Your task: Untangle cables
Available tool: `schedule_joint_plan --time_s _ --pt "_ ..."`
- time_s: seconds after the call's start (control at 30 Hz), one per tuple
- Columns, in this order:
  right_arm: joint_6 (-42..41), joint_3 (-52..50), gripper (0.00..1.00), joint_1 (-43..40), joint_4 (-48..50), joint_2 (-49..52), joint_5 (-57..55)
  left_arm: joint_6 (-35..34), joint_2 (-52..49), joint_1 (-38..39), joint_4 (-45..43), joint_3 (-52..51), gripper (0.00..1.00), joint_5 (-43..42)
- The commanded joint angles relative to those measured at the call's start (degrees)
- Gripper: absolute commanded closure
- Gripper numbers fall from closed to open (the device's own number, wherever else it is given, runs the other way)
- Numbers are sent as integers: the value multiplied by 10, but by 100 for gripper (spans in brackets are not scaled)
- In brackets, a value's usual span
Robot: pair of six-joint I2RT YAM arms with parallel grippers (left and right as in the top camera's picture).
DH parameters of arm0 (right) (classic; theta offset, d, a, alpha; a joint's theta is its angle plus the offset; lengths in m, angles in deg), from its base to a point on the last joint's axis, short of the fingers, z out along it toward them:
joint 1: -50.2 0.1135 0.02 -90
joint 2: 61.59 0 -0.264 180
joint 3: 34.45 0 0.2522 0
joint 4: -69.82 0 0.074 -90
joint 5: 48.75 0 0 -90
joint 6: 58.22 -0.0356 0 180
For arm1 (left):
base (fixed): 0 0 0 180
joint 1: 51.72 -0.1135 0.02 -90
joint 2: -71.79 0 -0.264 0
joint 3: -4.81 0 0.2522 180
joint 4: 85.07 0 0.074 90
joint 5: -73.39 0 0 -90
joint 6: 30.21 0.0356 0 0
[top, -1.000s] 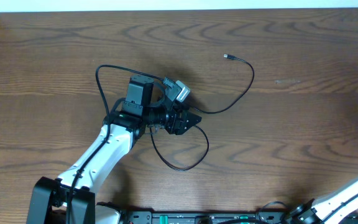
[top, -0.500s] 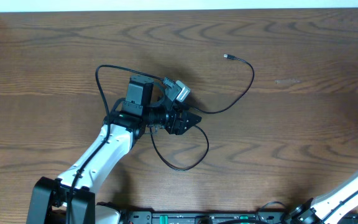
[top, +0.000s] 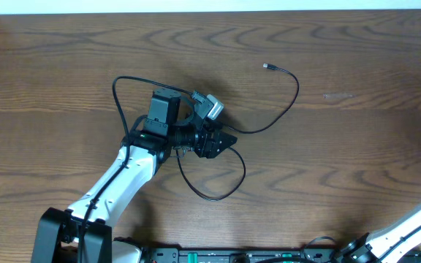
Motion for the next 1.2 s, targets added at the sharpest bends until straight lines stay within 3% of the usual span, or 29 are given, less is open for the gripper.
schedule_joint_plan --time_s 0.0,0.07,0.1,0.13,0.17,0.27,0.63,0.87,1.17 --pt "-5 0 99 0 -4 2 -14 2 9 1 -3 2 32 -7" --pt "-4 0 98 -2 -7 2 -14 2 9 1 -3 2 32 -7" --pt "-4 0 92 -2 -10 2 -14 2 9 1 -2 2 31 -7" --pt "-4 0 67 -3 -14 2 -19 1 9 1 -2 2 31 -8" --pt "-5 0 34 -3 -17 2 -25 1 9 1 -2 2 32 -8" --pt "-4 3 1 2 -22 0 -26 1 9 2 -2 2 31 -9" --pt "-53 28 1 21 -75 -81 -24 -3 9 2 0 2 32 -27" --pt "-164 28 1 12 -202 -168 -54 -3 9 3 -7 2 31 -54" --pt "-204 27 1 14 -298 -243 -9 -17 11 3 -7 2 31 -56"
